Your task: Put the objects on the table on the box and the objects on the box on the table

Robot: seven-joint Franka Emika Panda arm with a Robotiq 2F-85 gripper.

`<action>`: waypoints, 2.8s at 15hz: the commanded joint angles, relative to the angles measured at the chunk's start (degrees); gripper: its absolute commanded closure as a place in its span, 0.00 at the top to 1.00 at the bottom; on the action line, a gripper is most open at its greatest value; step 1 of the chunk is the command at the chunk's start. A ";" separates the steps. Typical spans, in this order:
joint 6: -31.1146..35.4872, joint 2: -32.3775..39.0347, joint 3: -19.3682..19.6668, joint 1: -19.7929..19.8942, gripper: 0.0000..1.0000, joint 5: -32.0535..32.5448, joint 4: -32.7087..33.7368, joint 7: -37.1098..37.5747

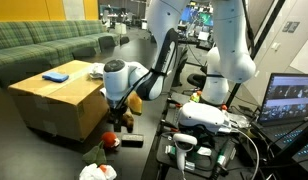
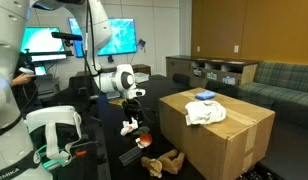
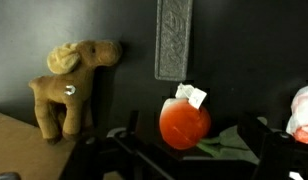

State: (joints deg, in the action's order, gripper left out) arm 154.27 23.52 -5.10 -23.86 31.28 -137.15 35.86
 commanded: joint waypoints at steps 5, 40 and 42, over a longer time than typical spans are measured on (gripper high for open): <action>-0.19 -1.27 -1.92 3.60 1.00 -14.87 -5.14 -14.05; 30.09 20.61 4.09 0.14 1.00 -27.99 -2.97 -27.95; 29.98 21.84 3.59 0.63 1.00 -27.92 -1.93 -28.38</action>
State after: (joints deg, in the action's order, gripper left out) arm 182.58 42.74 -1.55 -22.78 4.94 -141.22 9.67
